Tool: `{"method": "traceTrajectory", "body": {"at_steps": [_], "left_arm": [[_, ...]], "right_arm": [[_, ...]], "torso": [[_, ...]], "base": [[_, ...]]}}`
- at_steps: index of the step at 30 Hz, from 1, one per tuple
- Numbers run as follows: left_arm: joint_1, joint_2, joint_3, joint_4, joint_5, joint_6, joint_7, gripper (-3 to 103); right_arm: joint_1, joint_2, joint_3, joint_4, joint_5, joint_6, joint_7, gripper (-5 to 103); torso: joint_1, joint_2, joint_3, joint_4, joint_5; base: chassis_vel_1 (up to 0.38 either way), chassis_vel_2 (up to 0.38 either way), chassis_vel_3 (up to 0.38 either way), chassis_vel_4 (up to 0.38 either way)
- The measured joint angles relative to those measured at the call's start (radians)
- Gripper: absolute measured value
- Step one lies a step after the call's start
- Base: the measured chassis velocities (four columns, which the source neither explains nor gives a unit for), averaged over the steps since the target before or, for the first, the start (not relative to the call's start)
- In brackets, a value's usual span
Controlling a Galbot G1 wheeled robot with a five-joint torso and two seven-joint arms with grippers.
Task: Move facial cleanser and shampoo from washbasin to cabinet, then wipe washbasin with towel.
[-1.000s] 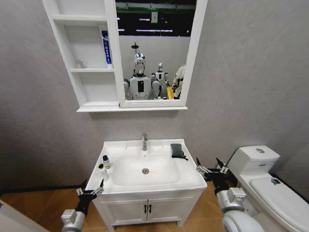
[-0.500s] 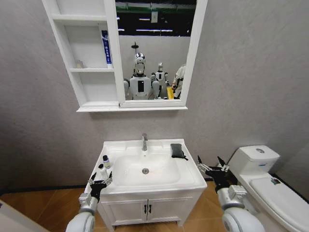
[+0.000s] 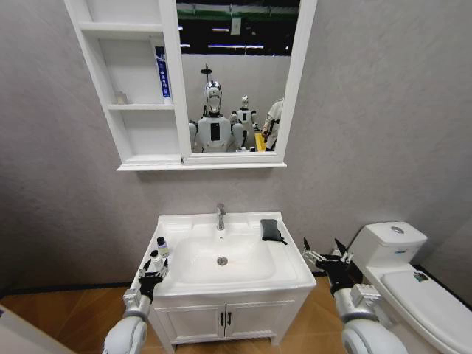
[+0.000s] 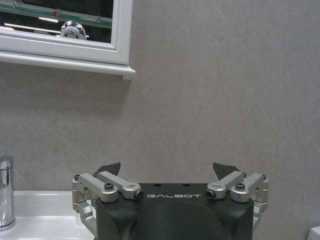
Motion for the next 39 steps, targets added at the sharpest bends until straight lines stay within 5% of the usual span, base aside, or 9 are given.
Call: {"method": "traceTrajectory", "body": {"at_steps": [6, 12, 18, 21, 23, 24, 27, 31, 39], "left_arm": [[0.019, -0.001, -0.018, -0.037, -0.001, -0.002, 0.002, 34], [0.074, 0.011, -0.044, -0.163, 0.006, -0.002, -0.013, 33], [0.115, 0.094, -0.078, -0.322, -0.049, 0.066, -0.078, 33], [0.117, 0.193, -0.096, -0.431, -0.150, 0.138, -0.156, 33], [0.079, 0.346, -0.113, -0.558, -0.345, 0.271, -0.300, 33], [0.079, 0.346, -0.113, -0.558, -0.345, 0.271, -0.300, 33], [-0.128, 0.660, -0.111, -0.619, -0.760, 0.450, -0.481, 33], [-0.320, 0.808, -0.095, -0.547, -0.952, 0.486, -0.517, 33], [-0.463, 1.003, -0.110, -0.379, -1.068, 0.497, -0.474, 32]], "right_arm": [[-0.002, 0.003, -0.009, 0.000, -0.011, -0.004, 0.001, 100], [0.001, 0.001, -0.015, -0.001, -0.014, -0.009, 0.001, 100], [0.013, -0.001, -0.024, -0.006, -0.015, -0.012, 0.001, 100], [0.020, -0.001, -0.030, -0.009, -0.016, -0.013, 0.001, 100], [0.027, 0.000, -0.034, -0.013, -0.016, -0.013, 0.001, 100], [0.027, 0.000, -0.034, -0.013, -0.016, -0.013, 0.001, 100], [0.027, 0.010, -0.032, -0.020, -0.020, -0.002, -0.004, 100], [0.012, 0.021, -0.031, -0.020, -0.040, 0.012, -0.016, 100], [0.021, 0.011, -0.034, -0.028, -0.038, 0.024, -0.034, 100]], "torso": [[0.000, 0.000, 0.000, 0.0000, -0.0001], [0.000, 0.000, 0.000, 0.0000, -0.0002], [0.000, 0.000, 0.000, 0.0004, -0.0002], [0.000, 0.000, 0.000, 0.0003, -0.0001], [0.000, 0.000, 0.000, 0.0000, -0.0002], [0.000, 0.000, 0.000, 0.0000, -0.0002], [0.000, 0.000, 0.000, -0.0003, -0.0001], [0.000, 0.000, 0.000, -0.0010, -0.0001], [0.000, 0.000, 0.000, 0.0003, -0.0002]], "base": [[0.000, 0.000, 0.000, 0.000], [0.000, 0.000, 0.000, 0.000], [0.000, 0.000, 0.000, 0.000], [0.000, 0.000, 0.000, 0.000], [0.000, 0.000, 0.000, 0.000], [0.000, 0.000, 0.000, 0.000], [0.000, 0.000, 0.000, 0.000], [0.000, 0.000, 0.000, 0.000], [0.000, 0.000, 0.000, 0.000]]}}
